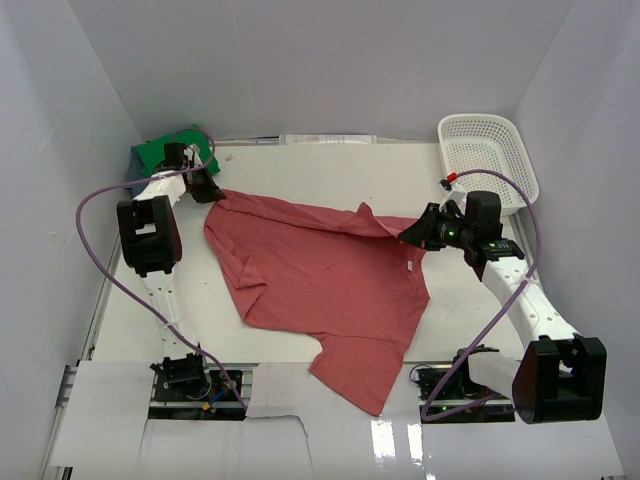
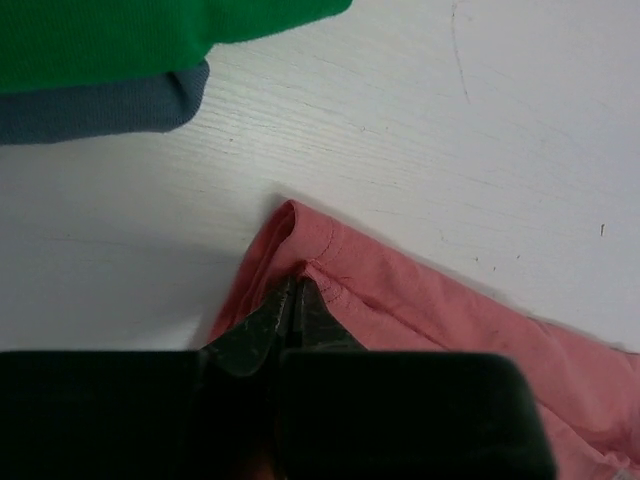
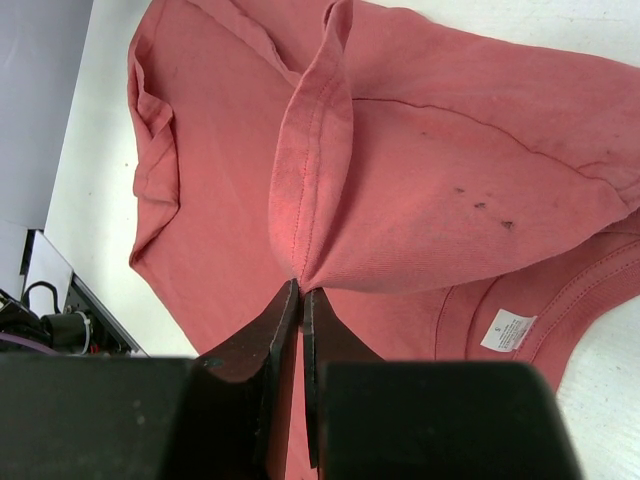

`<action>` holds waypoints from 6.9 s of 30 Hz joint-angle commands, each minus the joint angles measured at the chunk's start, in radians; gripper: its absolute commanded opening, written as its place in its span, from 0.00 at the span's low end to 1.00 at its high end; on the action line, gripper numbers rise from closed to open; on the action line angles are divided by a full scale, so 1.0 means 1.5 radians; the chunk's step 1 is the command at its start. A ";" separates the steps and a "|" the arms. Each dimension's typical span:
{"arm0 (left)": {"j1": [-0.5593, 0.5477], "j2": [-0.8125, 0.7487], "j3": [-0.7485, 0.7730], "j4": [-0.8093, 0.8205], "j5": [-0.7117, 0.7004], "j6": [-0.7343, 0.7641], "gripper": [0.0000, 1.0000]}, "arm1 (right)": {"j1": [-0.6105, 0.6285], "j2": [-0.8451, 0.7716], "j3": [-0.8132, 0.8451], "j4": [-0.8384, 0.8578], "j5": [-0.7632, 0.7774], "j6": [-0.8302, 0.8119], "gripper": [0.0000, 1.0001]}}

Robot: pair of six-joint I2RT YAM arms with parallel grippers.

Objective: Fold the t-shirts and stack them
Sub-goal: Fold the flattened tshirt in 1/3 of the way

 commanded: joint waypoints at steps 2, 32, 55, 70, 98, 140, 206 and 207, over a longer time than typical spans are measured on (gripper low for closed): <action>-0.005 -0.008 0.011 -0.007 0.011 0.004 0.04 | 0.002 0.002 -0.009 0.028 -0.012 0.001 0.08; -0.004 -0.083 -0.009 0.018 0.043 -0.005 0.00 | 0.003 -0.001 -0.002 0.014 -0.007 -0.003 0.08; 0.039 -0.149 -0.076 0.036 0.076 -0.015 0.00 | 0.004 -0.024 0.021 -0.023 -0.003 -0.002 0.08; 0.042 -0.157 -0.081 0.051 0.110 -0.023 0.00 | 0.004 -0.049 0.026 -0.050 0.005 -0.008 0.08; 0.062 -0.198 -0.101 0.046 0.106 -0.029 0.00 | 0.004 -0.065 0.038 -0.066 0.009 -0.016 0.08; 0.073 -0.244 -0.210 0.078 0.140 -0.058 0.29 | 0.002 0.015 0.048 -0.175 0.126 0.008 0.60; -0.059 0.049 0.020 -0.030 0.218 0.021 0.00 | 0.000 0.611 0.382 -0.033 0.211 0.038 0.08; -0.059 0.053 0.027 -0.031 0.218 0.021 0.00 | -0.001 0.625 0.403 -0.037 0.213 0.036 0.08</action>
